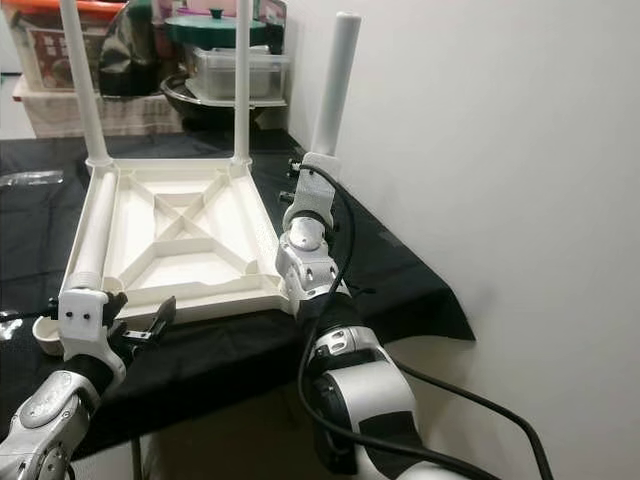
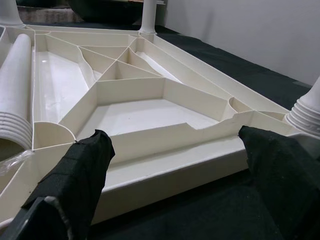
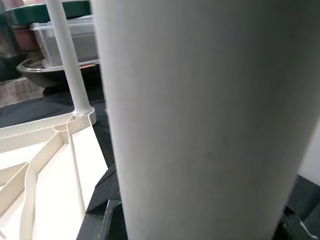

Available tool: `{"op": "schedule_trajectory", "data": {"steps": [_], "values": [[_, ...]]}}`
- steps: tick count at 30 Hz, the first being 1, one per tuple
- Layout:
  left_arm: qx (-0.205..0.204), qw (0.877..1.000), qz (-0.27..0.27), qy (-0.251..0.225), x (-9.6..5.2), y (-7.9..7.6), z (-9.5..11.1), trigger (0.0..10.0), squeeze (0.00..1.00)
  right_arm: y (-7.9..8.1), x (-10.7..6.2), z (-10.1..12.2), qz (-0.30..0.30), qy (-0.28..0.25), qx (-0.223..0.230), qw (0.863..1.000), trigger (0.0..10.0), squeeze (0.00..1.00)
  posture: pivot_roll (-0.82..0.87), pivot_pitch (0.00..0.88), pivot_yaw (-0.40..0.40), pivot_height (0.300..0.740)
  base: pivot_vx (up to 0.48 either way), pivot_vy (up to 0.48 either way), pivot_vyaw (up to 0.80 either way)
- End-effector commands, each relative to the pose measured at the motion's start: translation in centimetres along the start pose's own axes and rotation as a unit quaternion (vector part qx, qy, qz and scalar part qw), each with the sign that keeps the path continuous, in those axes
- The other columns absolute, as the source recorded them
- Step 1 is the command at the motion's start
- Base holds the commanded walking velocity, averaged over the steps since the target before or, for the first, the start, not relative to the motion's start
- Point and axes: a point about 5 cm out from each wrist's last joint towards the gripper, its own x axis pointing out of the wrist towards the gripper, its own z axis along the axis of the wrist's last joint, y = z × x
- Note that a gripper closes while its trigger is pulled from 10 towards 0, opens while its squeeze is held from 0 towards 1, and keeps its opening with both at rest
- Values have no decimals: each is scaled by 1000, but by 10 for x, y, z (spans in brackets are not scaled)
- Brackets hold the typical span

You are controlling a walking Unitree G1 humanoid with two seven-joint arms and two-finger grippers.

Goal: Building children table

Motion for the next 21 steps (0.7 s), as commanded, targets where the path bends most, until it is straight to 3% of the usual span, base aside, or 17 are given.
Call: {"op": "schedule_trajectory", "data": {"steps": [1, 2, 15, 16, 20, 21], "values": [[2, 1000, -2, 8, 1, -1, -4, 10000, 0, -10, -4, -39, -25, 98, -3, 995, 6980, 0, 75, 0, -120, 740, 0, 0, 0], [2, 1000, -3, 8, 2, -1, -4, 10000, 0, -10, -4, -37, -23, 97, 0, 995, 10000, 0, 73, 0, -119, 740, 0, 0, 0], [2, 1000, -4, 9, 2, -1, -4, 10000, 0, -3, -9, -31, -7, 95, 36, 995, 10000, 0, 71, 0, -116, 740, 0, 0, 0], [2, 1000, -5, 9, 2, -1, -4, 10000, 0, -3, -9, -30, -4, 92, 43, 995, 10000, 82, 70, 0, -115, 740, 0, 0, 0], [2, 1000, -5, 9, 2, -1, -4, 10000, 0, -2, -10, -29, -2, 91, 48, 995, 10000, 82, 70, 0, -115, 740, 0, 0, 0], [2, 1000, -5, 9, 2, -1, -4, 10000, 0, -1, -11, -26, 5, 84, 57, 995, 10000, 1000, 68, 0, -113, 740, 0, 0, 0]]}}
